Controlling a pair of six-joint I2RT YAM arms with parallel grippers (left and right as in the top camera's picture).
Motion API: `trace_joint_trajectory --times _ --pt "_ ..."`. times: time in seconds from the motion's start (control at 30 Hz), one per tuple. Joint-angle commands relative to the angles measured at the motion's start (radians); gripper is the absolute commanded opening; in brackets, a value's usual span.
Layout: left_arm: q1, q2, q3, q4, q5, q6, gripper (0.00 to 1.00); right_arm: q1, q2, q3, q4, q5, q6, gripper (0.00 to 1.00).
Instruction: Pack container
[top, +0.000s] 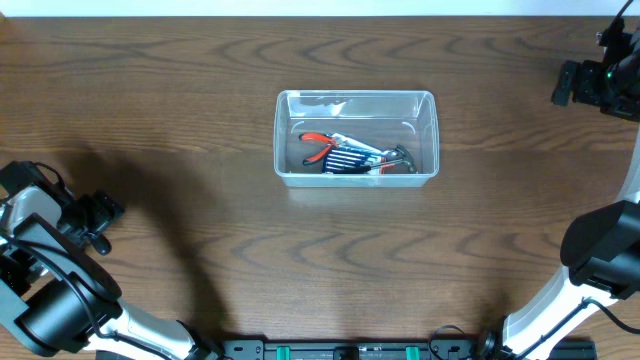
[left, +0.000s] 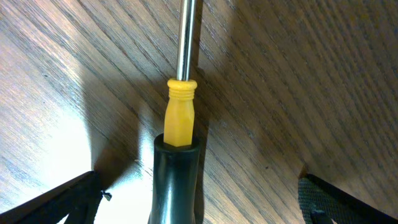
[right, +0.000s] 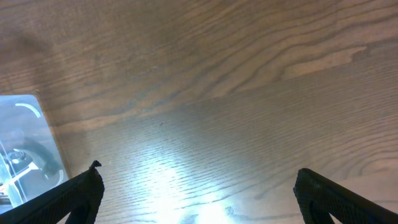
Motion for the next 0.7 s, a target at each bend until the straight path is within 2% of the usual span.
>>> trace_joint_trajectory --times 0.0,0.27,0.57,0.67 --pt "0.006 0.021 -0.025 0.005 0.014 -0.001 0.96 0.01 -0.004 0.001 -0.004 0.004 -0.009 0.99" --pt "0.006 0.021 -0.04 0.004 0.014 -0.002 0.87 0.01 -0.004 0.001 -0.007 0.004 -0.009 0.99" --pt "0.006 0.021 -0.045 -0.004 0.014 -0.002 0.51 0.01 -0.004 0.001 -0.006 0.004 -0.009 0.99" --pt "0.006 0.021 -0.045 -0.008 0.014 -0.002 0.44 0.01 -0.004 0.001 -0.006 0.004 -0.009 0.99"
